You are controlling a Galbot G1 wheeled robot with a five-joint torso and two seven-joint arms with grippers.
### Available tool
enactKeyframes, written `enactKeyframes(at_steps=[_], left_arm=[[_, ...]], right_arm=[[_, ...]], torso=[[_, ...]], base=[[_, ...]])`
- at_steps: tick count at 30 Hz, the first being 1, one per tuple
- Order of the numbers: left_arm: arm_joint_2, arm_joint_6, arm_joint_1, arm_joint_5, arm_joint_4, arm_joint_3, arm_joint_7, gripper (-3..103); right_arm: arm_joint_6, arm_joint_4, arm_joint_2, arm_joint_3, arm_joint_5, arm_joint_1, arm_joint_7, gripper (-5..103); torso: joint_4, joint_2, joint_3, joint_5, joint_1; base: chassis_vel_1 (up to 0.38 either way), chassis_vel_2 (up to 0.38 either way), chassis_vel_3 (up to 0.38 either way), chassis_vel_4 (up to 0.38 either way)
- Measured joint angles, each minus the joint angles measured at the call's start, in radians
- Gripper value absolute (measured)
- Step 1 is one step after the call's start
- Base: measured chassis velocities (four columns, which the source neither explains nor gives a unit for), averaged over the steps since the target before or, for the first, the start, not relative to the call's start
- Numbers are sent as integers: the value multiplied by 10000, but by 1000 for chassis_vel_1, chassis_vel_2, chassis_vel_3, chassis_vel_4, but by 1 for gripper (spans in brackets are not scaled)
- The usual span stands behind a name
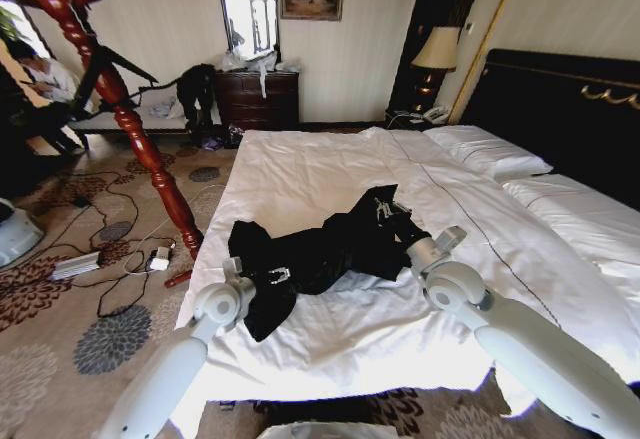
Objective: Pick up the clothes from the bed and hang them on the clothes hanger.
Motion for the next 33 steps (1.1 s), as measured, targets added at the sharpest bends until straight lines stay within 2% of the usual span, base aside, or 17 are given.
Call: enactKeyframes(at_steps=[8, 18, 28, 33], left_arm=[[62, 137, 176, 376, -457, 565, 22, 100], [-213, 183, -509, 440, 464, 598, 69, 100], [-179, 552, -1576, 126, 1503, 471, 9, 100], [-597, 558, -2242, 222, 2237, 745, 61, 103]], right_arm=[[6, -52, 32, -12, -44, -16, -8, 1], [9, -36, -13, 1, -46, -46, -1, 1], [10, -82, 101, 1, -64, -62, 8, 1], [9, -122, 129, -43, -68, -23, 12, 1]], torso=[[-3, 1, 0, 1, 0], [-3, 0, 0, -1, 0], [-1, 1, 0, 0, 0], [-5, 0, 1, 0, 1]], base=[[0, 0, 0, 0], [0, 0, 0, 0], [0, 0, 0, 0], [0, 0, 0, 0]])
